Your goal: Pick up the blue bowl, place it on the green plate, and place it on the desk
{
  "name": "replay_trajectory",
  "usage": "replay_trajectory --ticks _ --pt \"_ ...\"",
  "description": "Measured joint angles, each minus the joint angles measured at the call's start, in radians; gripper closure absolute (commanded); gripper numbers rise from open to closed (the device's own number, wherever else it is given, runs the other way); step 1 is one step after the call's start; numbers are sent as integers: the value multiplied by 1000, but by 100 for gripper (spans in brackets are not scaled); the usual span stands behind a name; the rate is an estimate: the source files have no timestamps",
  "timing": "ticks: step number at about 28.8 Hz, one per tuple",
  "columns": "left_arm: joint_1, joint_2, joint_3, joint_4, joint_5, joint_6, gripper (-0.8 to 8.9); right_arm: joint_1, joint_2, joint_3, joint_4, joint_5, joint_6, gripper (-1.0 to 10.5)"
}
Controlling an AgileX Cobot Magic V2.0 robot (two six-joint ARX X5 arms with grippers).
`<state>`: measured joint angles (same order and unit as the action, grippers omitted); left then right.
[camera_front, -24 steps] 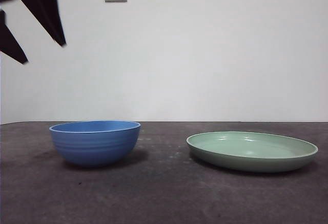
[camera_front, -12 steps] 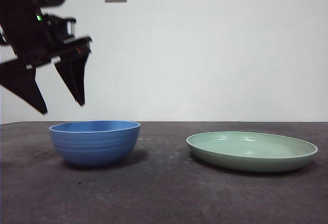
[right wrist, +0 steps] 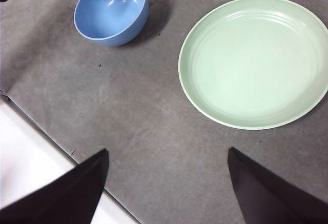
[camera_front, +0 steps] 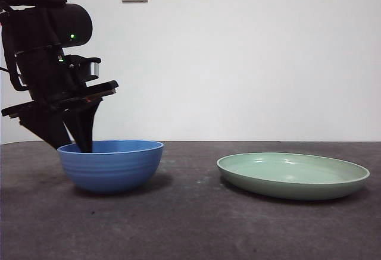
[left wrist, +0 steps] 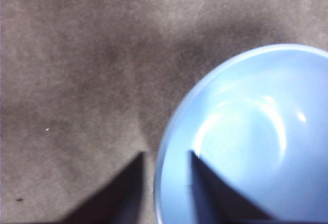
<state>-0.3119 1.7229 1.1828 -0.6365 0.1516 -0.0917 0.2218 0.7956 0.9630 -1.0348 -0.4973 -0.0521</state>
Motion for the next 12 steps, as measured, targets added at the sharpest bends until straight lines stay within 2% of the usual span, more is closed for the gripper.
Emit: replay_trajectory --ticks 8,12 --pt "-1 0 11 -9 -3 -6 802 0 0 0 0 0 0 575" --pt "-48 -53 79 -13 -1 -39 802 0 0 0 0 0 0 575"
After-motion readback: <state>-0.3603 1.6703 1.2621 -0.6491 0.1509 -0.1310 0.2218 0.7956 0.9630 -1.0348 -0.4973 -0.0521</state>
